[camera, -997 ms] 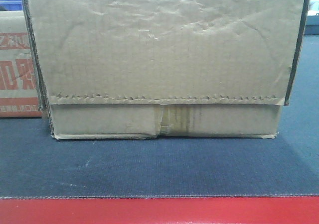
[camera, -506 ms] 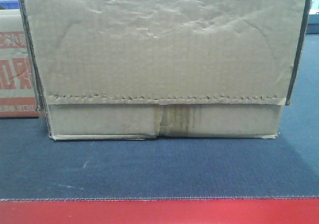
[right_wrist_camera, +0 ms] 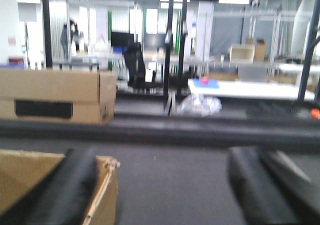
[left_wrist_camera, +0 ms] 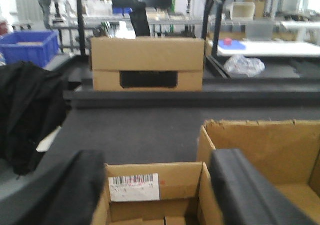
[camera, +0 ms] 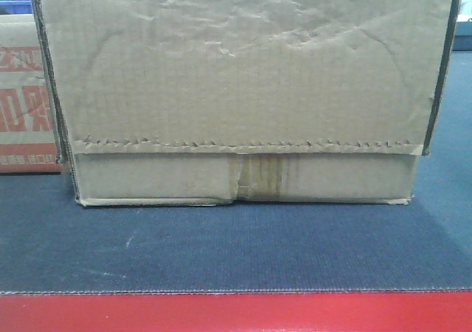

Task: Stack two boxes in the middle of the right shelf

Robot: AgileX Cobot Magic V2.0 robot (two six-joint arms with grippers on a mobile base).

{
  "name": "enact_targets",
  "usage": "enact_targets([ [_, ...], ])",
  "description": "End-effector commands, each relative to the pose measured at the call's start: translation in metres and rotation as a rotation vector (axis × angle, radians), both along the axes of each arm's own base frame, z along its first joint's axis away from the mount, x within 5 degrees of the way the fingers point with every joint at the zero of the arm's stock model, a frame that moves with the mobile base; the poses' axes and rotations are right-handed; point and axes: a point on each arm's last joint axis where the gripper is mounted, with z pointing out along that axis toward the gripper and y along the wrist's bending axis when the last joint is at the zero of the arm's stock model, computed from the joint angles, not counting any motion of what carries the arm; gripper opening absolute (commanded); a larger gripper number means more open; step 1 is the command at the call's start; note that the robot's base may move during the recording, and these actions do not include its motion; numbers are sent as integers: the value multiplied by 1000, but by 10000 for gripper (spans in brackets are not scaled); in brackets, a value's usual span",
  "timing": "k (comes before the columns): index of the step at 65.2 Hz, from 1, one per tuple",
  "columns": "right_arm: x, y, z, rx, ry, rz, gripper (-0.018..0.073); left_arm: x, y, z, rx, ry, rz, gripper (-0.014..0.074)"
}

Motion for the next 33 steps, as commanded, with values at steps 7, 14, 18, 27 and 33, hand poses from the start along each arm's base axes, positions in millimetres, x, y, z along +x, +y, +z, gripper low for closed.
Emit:
enact_targets([
  [7, 35, 2, -12, -10, 114, -2, 570, 33, -4, -9, 29, 135, -27, 541],
  [14, 42, 3, -15, -12, 139, 3, 570, 58, -6, -16, 37, 276, -27, 529],
  [18, 46, 5, -17, -11, 148, 13, 570, 76, -6, -17, 41, 371, -23, 526],
  [27, 51, 8, -20, -13, 162, 30, 570, 115, -4, -13, 40, 571, -3, 526],
  [33, 53, 8, -21, -14, 168, 32, 570, 146, 1, -14, 42, 704, 21, 526],
])
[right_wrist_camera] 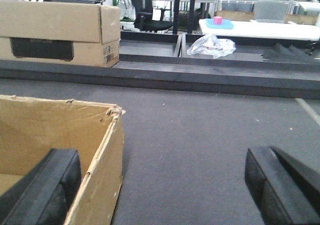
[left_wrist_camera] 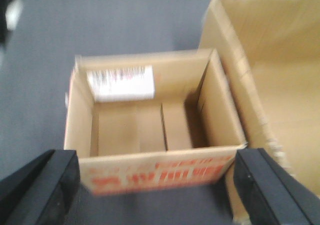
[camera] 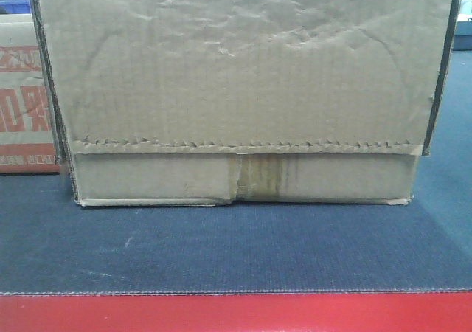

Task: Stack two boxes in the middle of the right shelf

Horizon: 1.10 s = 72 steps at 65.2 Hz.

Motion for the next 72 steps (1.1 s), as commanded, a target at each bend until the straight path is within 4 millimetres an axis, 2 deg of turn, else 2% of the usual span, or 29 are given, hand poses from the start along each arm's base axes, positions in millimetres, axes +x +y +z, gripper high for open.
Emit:
enact_targets([
  [1, 1, 0, 4, 0, -26, 0, 570, 25, 5, 0, 13, 117, 13, 526],
  [4, 1, 0, 4, 0, -26, 0, 570, 36, 8, 3, 39, 142, 3, 526],
  [13, 1, 0, 4, 0, -26, 0, 570, 75, 28, -5, 93, 223, 14, 526],
  [20, 1, 0, 4, 0, -26, 0, 570, 101, 56, -25, 95, 292, 71, 526],
  [26, 2, 0, 4, 0, -24, 1, 570, 115, 76, -42, 89, 341, 103, 526],
  [35, 1, 0, 4, -1, -20, 1, 570, 136, 96, -62, 132, 342, 92, 526],
  [46, 1, 0, 4, -1, -20, 1, 570, 161, 101, -88, 103, 350, 69, 526],
  [56, 1, 0, 3, -1, -13, 2, 570, 181, 98, -121, 28, 411, 1, 526],
  [66, 1, 1, 2, -2, -5, 3, 570, 191, 101, -144, 12, 474, -4, 526],
  [72, 1, 1, 2, -2, -5, 3, 570, 192, 101, -147, 10, 481, -5, 524],
])
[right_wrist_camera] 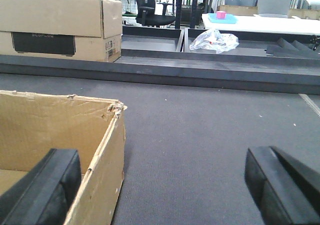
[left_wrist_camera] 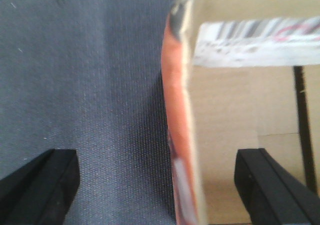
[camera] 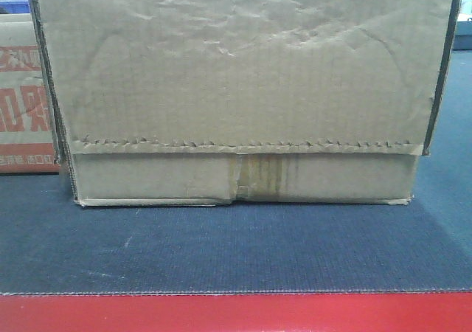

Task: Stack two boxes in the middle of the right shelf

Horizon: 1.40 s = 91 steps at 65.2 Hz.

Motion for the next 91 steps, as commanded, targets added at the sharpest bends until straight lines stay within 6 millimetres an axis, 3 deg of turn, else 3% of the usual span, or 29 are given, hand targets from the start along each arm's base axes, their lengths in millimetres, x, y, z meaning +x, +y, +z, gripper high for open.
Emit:
enact_targets([
  [1, 0, 0, 3, -3, -12, -1, 570, 2, 0, 3, -6, -20, -5, 520],
  [9, 0, 0, 3, -3, -12, -1, 570, 2, 1, 7, 6, -31, -6, 403],
  [23, 0, 0, 3, -4, -10, -1, 570, -2, 0, 17, 15, -52, -6, -110],
  [30, 0, 0, 3, -4, -10, -1, 570, -6, -1, 31, 17, -75, 0, -111],
  [37, 0, 0, 3, -4, -10, -1, 570, -17, -1, 58, 20, -111, 76, -111],
  [49, 0, 0, 3, -4, -8, -1, 570, -46, -6, 131, 35, -306, 180, -111],
  [59, 0, 0, 3, -4, -7, -1, 570, -82, -19, 195, -27, -519, 243, -111],
  [65, 0, 0, 3, -4, -7, -1, 570, -103, -38, 226, -91, -631, 190, -111],
  [76, 0, 0, 3, -4, -7, -1, 570, -118, -87, 255, -203, -727, 23, -111],
  [83, 0, 0, 3, -4, -7, -1, 570, -119, -126, 259, -261, -744, -89, -111],
  [91, 0, 0, 3, -4, -7, -1, 570, -108, -165, 249, -289, -708, -142, -111],
])
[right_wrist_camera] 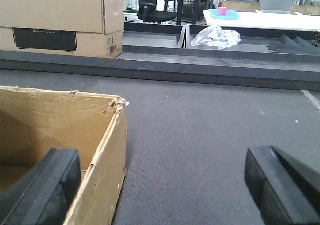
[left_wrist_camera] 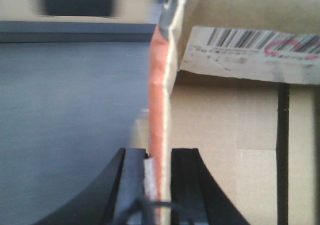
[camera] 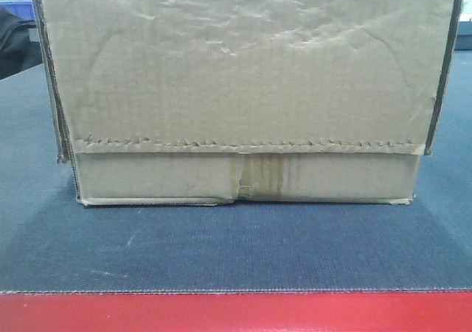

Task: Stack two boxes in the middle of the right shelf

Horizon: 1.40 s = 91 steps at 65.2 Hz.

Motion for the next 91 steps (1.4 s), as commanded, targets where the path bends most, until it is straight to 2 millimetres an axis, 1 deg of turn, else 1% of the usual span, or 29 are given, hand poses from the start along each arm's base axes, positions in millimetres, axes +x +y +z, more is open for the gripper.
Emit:
enact_targets([
  [1, 0, 0, 4, -3, -18, -2, 570, 8, -28, -4, -24, -7, -36, -111],
  [8, 0, 0, 4, -1, -18, -2, 570, 23, -55, -20, -16, 47, -40, -111],
  [15, 0, 0, 4, -1, -18, -2, 570, 41, -75, -40, -3, 104, -30, -111],
  [24, 0, 0, 4, 1, -18, -1, 570, 66, -91, -70, 9, 199, -34, -111],
  [39, 0, 0, 4, 1, -18, -1, 570, 99, -105, -114, 37, 325, -16, -111],
  [46, 0, 0, 4, 1, -18, -1, 570, 105, -107, -128, 59, 380, -13, -111],
  [52, 0, 0, 4, 1, -18, -1, 570, 107, -108, -133, 68, 404, -12, -111],
  [62, 0, 0, 4, 1, -18, -1, 570, 106, -110, -133, 52, 409, -22, -104],
  [66, 0, 0, 4, 1, -20, -1, 570, 106, -110, -133, 53, 410, -22, -60],
  [69, 0, 0, 4, 1, -20, -1, 570, 106, -110, -133, 44, 416, -28, 8],
  [73, 0, 0, 4, 1, -20, -1, 570, 106, -111, -133, 39, 418, -32, 113],
  [74, 0, 0, 4, 1, -20, -1, 570, 105, -111, -133, 36, 419, -33, 157],
  [82, 0, 0, 4, 1, -20, -1, 570, 104, -113, -132, 19, 425, -44, 407],
  [88, 0, 0, 4, 1, -18, -1, 570, 103, -113, -125, 11, 403, -48, 542],
  [91, 0, 0, 4, 1, -16, -1, 570, 101, -113, -119, 7, 389, -51, 578],
])
